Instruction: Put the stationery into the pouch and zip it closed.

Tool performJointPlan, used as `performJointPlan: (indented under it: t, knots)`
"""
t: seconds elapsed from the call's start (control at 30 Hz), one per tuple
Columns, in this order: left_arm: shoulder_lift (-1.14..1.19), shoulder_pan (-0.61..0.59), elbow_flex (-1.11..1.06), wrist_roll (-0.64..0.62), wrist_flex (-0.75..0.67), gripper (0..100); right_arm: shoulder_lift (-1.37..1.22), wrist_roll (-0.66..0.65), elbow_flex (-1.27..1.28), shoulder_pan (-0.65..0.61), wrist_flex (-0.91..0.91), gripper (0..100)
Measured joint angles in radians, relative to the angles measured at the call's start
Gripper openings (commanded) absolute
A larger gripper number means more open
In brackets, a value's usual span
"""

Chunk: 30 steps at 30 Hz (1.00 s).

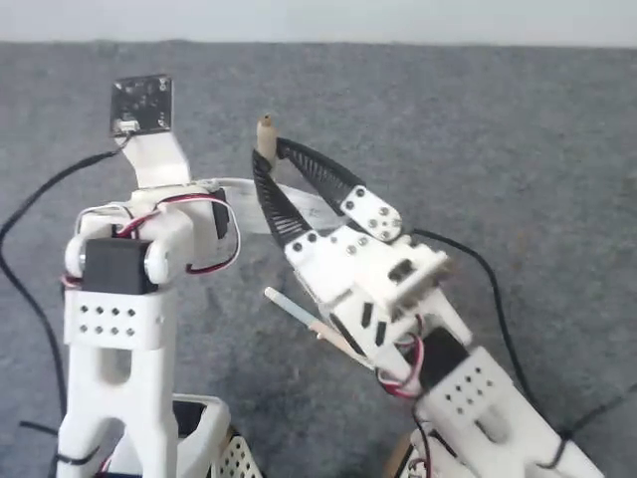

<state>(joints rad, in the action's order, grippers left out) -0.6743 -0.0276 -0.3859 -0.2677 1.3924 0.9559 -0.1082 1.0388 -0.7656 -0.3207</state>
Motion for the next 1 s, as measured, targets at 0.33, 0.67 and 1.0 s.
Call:
performJointPlan:
  t: [0.33,0.67,1.0]
  knots:
    - [0.009,0.002,-0.020,0.000,-0.072,1,-0.041,-0.006,0.097,0.006,-0.012,0.6]
    - [0.009,0.002,-0.071,-0.020,-0.144,1,-0.041,-0.009,0.157,0.014,-0.014,0.6]
    - [0.011,0.002,-0.071,-0.020,-0.175,1,-0.038,-0.008,0.172,0.006,0.098,22.3]
